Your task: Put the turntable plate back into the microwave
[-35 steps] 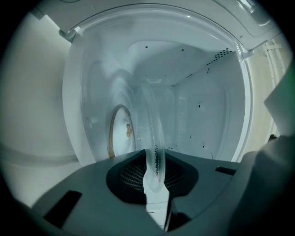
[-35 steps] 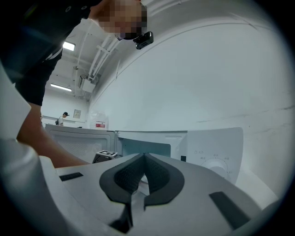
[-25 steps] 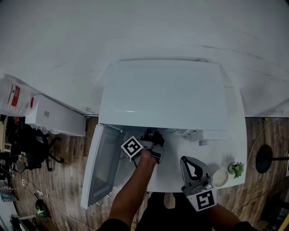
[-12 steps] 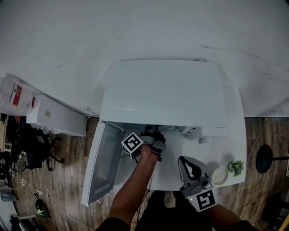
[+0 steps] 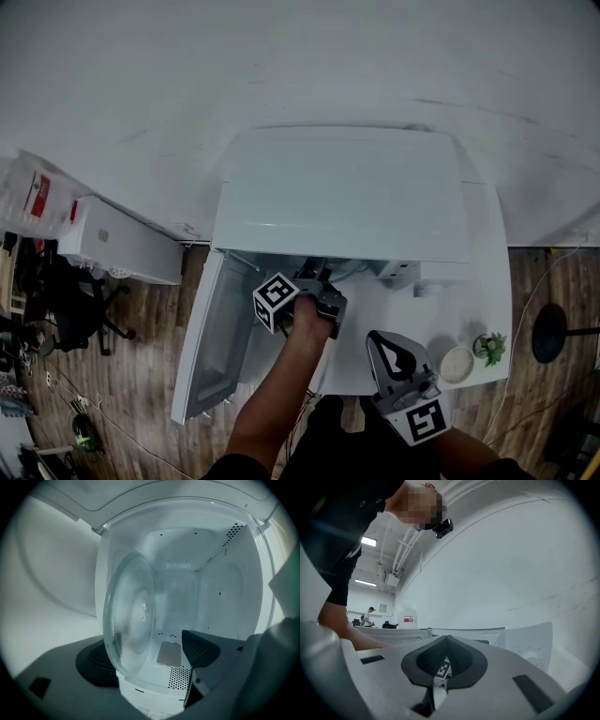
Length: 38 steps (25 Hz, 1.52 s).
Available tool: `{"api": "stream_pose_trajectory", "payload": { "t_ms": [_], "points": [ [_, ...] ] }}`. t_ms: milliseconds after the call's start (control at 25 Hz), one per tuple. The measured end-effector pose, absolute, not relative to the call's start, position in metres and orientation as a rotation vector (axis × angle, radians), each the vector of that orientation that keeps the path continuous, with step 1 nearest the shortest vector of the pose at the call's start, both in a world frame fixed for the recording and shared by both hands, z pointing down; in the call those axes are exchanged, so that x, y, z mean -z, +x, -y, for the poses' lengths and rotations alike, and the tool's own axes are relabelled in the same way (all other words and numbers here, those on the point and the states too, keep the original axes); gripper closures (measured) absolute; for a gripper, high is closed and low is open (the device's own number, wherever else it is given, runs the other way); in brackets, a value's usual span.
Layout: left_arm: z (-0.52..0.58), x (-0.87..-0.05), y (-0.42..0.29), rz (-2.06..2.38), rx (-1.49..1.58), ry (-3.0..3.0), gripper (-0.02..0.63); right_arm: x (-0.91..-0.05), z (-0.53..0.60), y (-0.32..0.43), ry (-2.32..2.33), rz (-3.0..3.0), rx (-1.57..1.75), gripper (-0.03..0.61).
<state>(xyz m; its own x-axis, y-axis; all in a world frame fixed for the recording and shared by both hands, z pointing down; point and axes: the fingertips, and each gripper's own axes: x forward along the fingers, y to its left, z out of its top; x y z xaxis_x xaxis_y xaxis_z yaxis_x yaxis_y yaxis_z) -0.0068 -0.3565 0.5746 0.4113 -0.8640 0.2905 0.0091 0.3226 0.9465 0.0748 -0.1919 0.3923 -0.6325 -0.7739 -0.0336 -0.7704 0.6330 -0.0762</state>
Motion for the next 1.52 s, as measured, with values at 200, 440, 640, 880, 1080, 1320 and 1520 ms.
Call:
{"api": "stream_pose_trajectory", "payload": {
  "t_ms": [200,440,640,880,1080,1320,1520],
  "points": [
    [0.353,-0.575,-0.002,1.005,0.617,1.147,0.195,-0.394,0.188,0.074,-1.316,-2.785,0.093,0.56],
    [0.345,-0.576,0.019,1.005,0.374,1.333,0.195,-0.396,0.186,0.075,-1.317,-2.785,0.106,0.56],
    [0.337,-0.577,0.031,0.98,0.167,1.54,0.196,-0.398,0.185,0.077,-1.316,-2.79,0.115,0.56],
    [0.312,-0.598,0.051,0.9,-0.197,1.786,0.196,-0.398,0.184,0.075,-1.303,-2.791,0.12,0.56],
    [0.294,-0.624,0.053,0.917,-0.619,1.993,0.201,-0.398,0.184,0.077,-1.302,-2.787,0.126,0.56],
    [0.297,-0.639,0.031,0.943,-0.889,2.029,0.402,-0.4,0.184,0.078,-1.302,-2.789,0.14,0.56],
    [0.307,-0.637,0.026,0.893,-1.057,2.073,0.471,-0.4,0.183,0.076,-1.296,-2.792,0.152,0.56]
  ]
}}
